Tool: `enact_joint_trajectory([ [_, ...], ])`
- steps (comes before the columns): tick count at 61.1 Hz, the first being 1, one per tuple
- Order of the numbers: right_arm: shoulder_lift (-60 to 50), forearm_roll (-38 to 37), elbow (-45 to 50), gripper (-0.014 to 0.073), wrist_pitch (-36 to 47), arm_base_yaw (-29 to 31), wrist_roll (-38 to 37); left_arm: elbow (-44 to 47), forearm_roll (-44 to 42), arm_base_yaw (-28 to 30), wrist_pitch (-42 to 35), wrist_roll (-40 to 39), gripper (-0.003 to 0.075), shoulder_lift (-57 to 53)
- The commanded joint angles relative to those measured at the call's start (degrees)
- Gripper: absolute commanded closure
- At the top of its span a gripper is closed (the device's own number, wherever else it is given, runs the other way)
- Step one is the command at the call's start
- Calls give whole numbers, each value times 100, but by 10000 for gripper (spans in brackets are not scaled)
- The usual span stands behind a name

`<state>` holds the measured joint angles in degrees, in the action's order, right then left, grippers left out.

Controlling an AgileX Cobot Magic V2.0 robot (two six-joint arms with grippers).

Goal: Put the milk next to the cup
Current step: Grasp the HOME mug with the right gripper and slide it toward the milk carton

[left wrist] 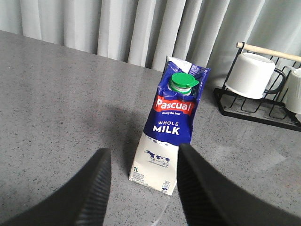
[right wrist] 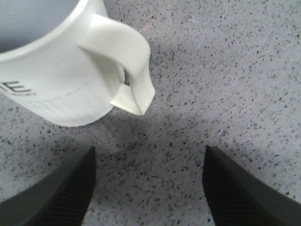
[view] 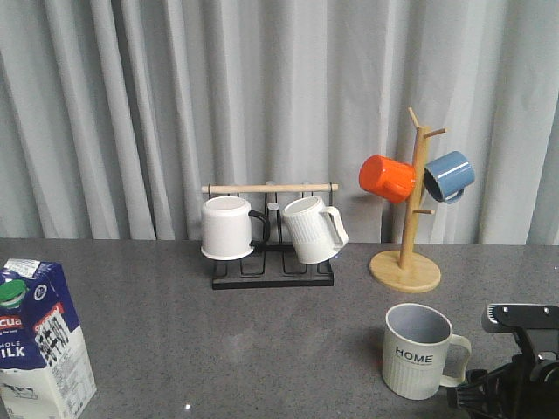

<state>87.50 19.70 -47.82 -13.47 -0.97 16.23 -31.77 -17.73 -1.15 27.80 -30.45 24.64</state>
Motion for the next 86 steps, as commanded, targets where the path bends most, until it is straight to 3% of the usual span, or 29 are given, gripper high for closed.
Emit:
enact_joint_trajectory([
  [1,-217,-12,-157,125,417,10,60,-191,-34,-11,-340,-1,392,81],
  [20,-82,107,-244,125,1116,10,121,-191,-34,-11,-327,-1,392,81],
  [35,865,139,-1102,142,1183,5,148,-191,-34,-11,-327,-1,392,81],
  [42,1231,126,-1310,216,1347,5,303,-191,-34,-11,-322,-1,392,81],
  [57,1471,126,-1303,610,1839,5,638,-191,-34,-11,-322,-1,392,81],
  [72,1122,126,-1318,603,1713,-100,643,-191,-34,-11,-315,-1,392,81],
  [86,747,112,-2260,602,1000,-1347,785,-191,-34,-11,-284,-1,392,81],
])
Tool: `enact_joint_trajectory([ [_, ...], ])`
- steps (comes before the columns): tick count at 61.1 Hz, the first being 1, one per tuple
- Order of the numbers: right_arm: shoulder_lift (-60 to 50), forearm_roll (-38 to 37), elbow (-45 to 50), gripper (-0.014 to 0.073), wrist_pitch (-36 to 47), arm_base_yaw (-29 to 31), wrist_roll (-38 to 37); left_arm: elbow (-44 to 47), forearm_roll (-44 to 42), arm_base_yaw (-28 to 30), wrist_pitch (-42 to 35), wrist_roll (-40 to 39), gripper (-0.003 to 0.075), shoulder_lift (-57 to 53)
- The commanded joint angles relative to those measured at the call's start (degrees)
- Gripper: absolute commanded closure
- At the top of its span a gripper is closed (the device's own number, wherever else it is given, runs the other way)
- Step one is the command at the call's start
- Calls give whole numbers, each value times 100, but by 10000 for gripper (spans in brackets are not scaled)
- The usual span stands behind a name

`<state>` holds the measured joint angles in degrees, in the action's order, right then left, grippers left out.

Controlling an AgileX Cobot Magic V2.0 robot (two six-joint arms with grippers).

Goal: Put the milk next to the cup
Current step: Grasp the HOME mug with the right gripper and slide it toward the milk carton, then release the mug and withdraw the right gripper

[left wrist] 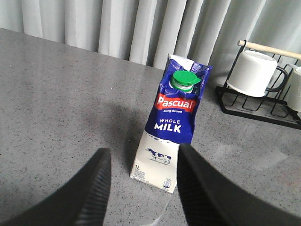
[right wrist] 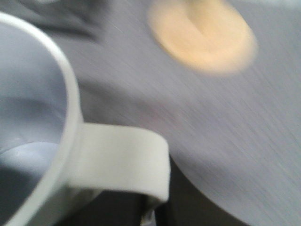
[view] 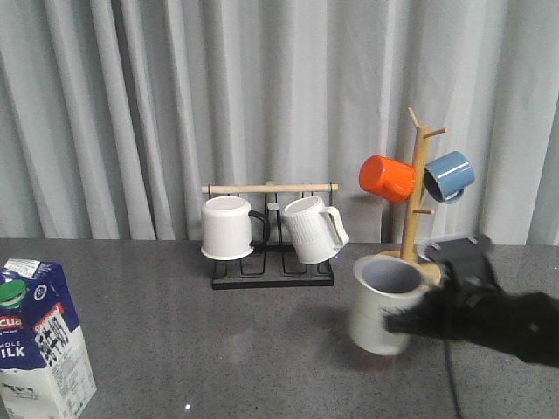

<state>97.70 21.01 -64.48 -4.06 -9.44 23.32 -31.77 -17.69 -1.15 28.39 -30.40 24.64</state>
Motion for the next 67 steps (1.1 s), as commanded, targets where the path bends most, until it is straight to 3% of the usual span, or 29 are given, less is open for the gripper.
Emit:
enact_joint_trajectory([
  [1,-243,-10,-670,602,25,-625,75,-191,-39,-11,-334,-6,392,81],
  [16,830,29,-1688,596,-404,-1318,-185,-191,-39,-11,-1,-6,392,81],
  [37,1286,21,-1849,545,-977,-1412,-208,-191,-39,-11,110,-6,392,81],
  [44,1272,28,-1849,468,-1168,-1412,-208,-191,-39,-11,110,-6,392,81],
  [59,1251,29,-1854,216,-1498,-1412,-229,-191,-39,-11,110,-6,392,81],
  [67,1139,29,-1854,158,-1783,-1412,-229,-191,-39,-11,110,-6,392,81],
])
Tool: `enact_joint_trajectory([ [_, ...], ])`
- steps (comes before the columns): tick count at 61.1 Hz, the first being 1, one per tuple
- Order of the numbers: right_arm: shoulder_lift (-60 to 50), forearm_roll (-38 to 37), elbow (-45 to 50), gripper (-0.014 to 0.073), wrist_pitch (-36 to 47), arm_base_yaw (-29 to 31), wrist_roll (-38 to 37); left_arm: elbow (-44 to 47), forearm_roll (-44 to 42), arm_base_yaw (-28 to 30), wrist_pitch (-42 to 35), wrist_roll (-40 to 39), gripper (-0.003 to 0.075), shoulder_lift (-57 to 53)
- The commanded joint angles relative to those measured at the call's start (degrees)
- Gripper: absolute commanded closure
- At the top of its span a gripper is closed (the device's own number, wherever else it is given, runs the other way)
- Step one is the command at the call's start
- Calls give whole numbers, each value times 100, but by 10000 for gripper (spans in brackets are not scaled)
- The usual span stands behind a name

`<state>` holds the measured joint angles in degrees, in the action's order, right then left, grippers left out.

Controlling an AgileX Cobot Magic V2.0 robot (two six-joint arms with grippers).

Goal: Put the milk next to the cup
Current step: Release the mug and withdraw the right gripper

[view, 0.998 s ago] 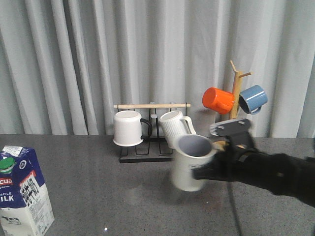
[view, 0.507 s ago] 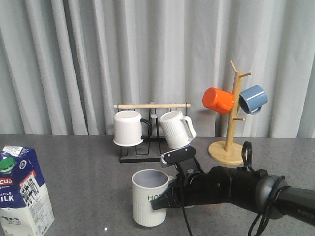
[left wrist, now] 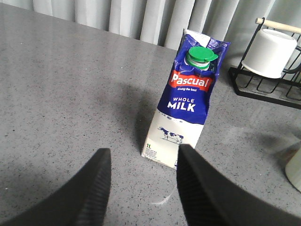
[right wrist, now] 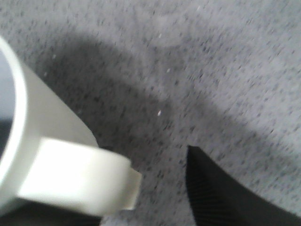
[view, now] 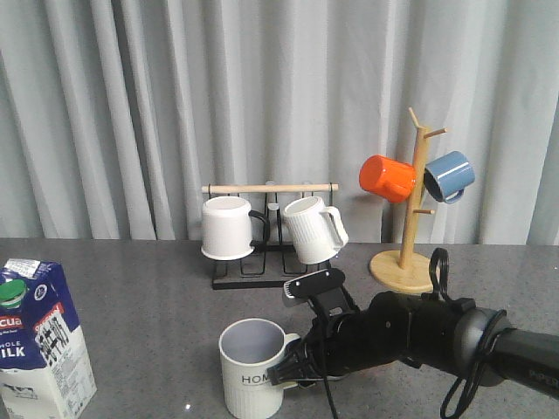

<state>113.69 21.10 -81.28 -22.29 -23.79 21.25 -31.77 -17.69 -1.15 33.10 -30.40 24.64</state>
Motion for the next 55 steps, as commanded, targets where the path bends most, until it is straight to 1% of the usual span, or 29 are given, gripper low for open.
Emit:
enact_joint_trajectory([
  [1,-487,20,-174,158,11,23,-21,-191,-39,-11,-361,-6,392,81],
  [14,-1072,15,-174,159,-492,23,-37,-191,-39,-11,-367,-6,392,81],
  [26,-1588,20,-120,161,-1613,23,-143,-191,-39,-11,-361,-6,392,81],
  [33,-2050,97,159,194,-2044,23,-96,-191,-39,-11,-345,-6,392,75],
  [37,-2479,320,515,239,-2067,23,32,-191,-39,-11,-345,-6,392,75],
  [40,-2830,504,850,288,-2067,23,133,-191,-39,-11,-345,-6,392,75],
  [48,-3925,1043,1969,472,-2040,23,832,-191,-39,-11,-334,-6,392,75],
  [53,-4671,1063,2644,594,-2012,23,1075,-191,-39,-11,-296,-6,392,75],
  [55,-4918,1046,2845,609,-2012,23,1082,-191,-39,-11,-287,-6,392,75],
])
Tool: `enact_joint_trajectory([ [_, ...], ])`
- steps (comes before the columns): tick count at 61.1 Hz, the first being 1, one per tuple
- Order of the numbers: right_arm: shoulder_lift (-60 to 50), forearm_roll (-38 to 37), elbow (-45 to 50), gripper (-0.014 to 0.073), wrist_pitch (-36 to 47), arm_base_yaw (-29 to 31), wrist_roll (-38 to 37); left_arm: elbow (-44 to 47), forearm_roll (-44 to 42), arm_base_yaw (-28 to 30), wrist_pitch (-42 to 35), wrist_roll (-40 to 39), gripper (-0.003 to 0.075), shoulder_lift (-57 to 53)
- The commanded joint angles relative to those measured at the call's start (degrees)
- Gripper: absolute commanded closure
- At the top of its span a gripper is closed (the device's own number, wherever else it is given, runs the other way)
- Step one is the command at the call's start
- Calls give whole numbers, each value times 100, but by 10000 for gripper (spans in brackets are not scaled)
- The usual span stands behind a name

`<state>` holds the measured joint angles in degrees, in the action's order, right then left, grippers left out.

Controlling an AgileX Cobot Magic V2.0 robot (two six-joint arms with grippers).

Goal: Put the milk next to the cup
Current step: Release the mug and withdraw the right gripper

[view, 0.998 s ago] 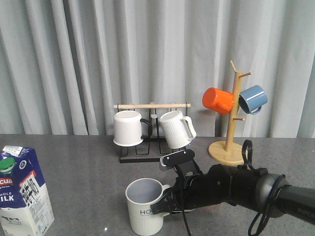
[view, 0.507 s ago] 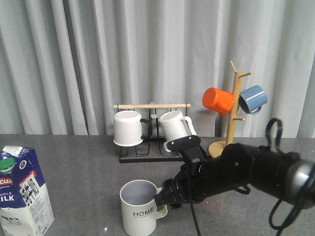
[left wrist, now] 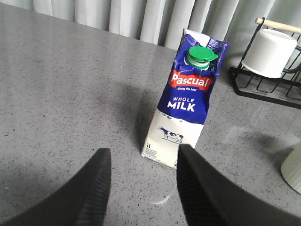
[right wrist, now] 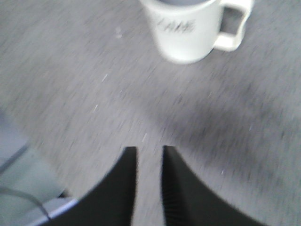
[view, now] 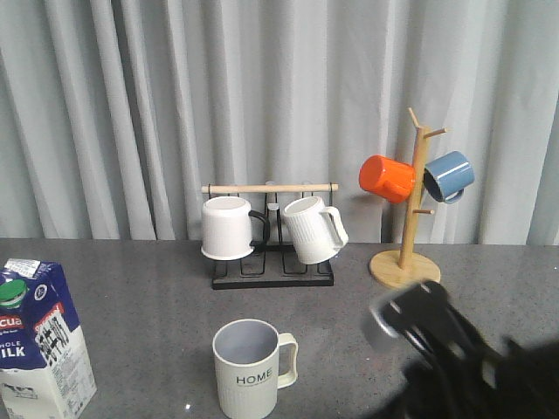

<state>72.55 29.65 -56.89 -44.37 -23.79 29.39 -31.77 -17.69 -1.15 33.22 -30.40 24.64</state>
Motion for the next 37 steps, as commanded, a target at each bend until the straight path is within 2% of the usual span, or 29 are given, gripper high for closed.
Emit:
enact_joint_trajectory([
  [1,-982,154,550,608,196,23,268,-191,-39,-11,-293,-6,392,75],
  [11,-2300,-316,1491,603,217,26,230,-191,116,-11,-183,134,392,80],
  [17,-2957,-703,1938,601,309,26,157,-209,734,-11,-158,948,392,104],
  [23,-3423,-1223,2266,600,276,26,-266,-485,1506,-11,220,1871,386,367],
  [30,-3806,-1873,2590,599,228,26,-914,-1129,1942,-11,674,2546,346,867],
  [37,-4024,-2438,2828,599,201,26,-1402,-1872,1876,-11,1006,2648,276,1456],
])
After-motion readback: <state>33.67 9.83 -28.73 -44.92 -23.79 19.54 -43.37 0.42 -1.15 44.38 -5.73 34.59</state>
